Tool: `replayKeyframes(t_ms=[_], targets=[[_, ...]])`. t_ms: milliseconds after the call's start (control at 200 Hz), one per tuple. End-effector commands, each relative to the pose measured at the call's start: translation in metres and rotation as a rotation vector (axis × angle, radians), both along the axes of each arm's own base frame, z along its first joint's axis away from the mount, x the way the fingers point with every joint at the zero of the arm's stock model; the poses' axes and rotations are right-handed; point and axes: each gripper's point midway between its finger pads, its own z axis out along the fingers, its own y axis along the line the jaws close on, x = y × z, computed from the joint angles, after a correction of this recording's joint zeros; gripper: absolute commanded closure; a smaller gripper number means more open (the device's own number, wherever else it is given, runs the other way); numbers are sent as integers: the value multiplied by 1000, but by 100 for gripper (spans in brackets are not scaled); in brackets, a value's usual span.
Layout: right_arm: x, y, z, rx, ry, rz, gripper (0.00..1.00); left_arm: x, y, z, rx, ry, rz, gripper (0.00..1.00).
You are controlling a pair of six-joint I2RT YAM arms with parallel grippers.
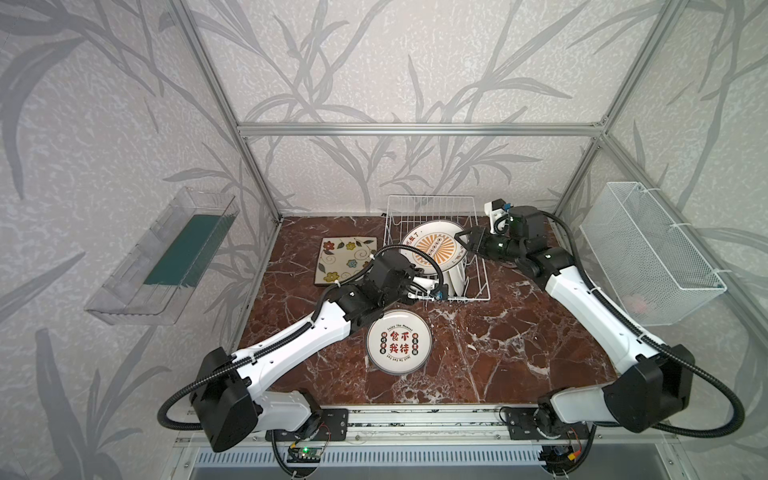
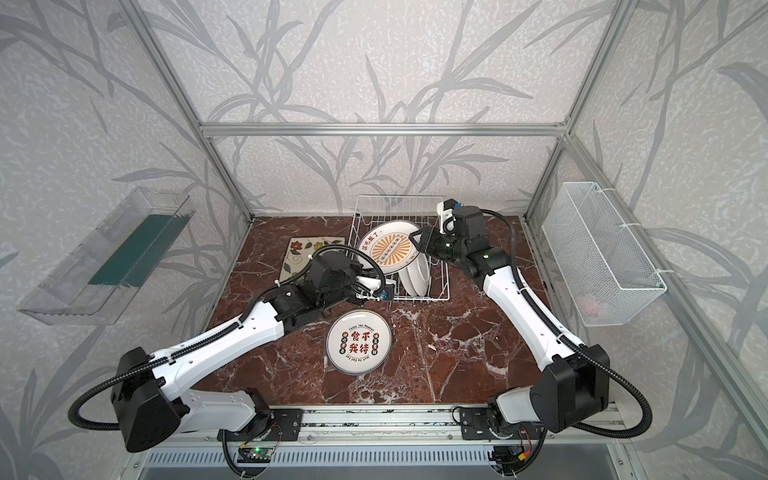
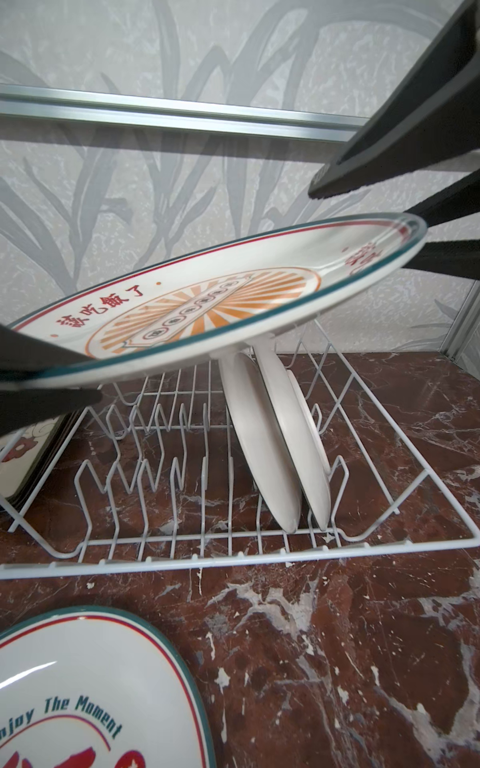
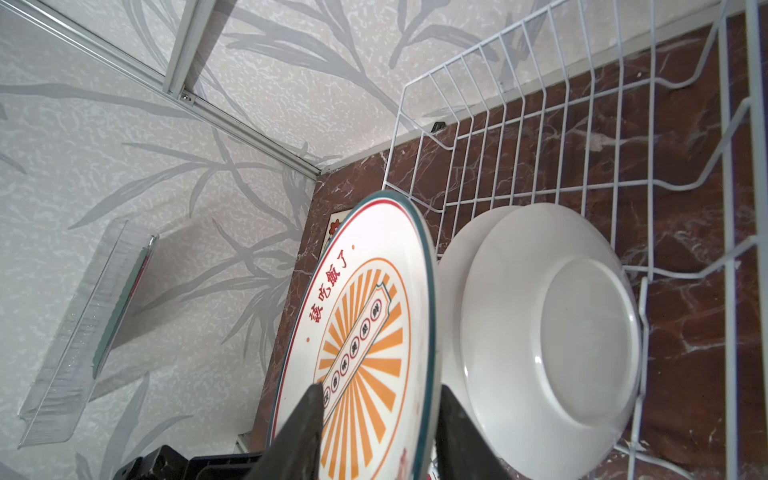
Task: Unload the plates from the dish rack
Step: 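Grasp the raised sunburst plate's edge with the right gripper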
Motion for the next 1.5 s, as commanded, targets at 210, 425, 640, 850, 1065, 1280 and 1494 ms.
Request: replayKeyframes(t_ms=[210, 425, 640, 850, 1065, 1280, 1494], targets=[[4, 1, -9, -66, 28, -15, 63, 3, -6, 30, -60, -150, -24, 100], [8, 5, -17, -57, 50, -6, 79, 2, -8, 25, -49, -145, -36, 100], [9, 8, -17, -32, 50, -7, 84, 1, -7, 23, -44, -140, -34, 100], [10, 10, -12, 19, 35, 0, 100, 9, -8, 25, -80, -180, 2, 94], [10, -3, 1, 96, -6, -38, 100, 10, -7, 30, -142, -140, 38, 67], [1, -23, 16, 109, -57, -69, 100, 11, 5, 44, -241, -96, 126, 1], [-24, -38, 21, 111, -107, -22, 100, 1, 34, 67, -454, 30, 193, 1]])
